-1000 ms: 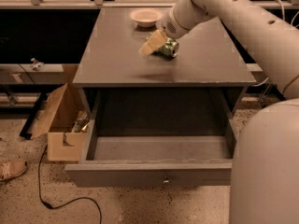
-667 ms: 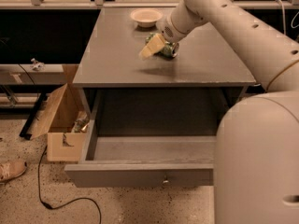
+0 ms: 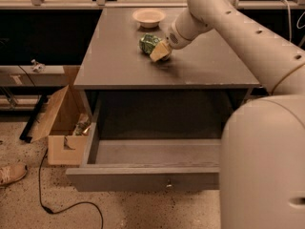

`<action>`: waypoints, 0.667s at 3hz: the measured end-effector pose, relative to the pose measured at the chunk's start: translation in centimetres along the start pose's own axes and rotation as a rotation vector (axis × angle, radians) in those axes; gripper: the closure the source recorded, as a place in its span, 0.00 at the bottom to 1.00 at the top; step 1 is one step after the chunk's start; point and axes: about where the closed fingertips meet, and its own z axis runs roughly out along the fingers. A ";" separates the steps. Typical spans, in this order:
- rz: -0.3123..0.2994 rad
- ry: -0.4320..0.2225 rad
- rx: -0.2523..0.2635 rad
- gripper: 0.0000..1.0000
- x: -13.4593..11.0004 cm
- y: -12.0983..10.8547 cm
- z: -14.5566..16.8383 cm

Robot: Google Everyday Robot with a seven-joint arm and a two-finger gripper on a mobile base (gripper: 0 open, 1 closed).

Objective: Place green can into top drawer

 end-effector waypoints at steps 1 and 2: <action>-0.021 -0.061 0.009 0.78 1.0 0.9 -3.7; -0.127 -0.110 -0.008 1.00 4.8 3.6 -11.2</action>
Offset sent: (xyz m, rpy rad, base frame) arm -0.1877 -0.0821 0.0966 0.0457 -0.1853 0.2343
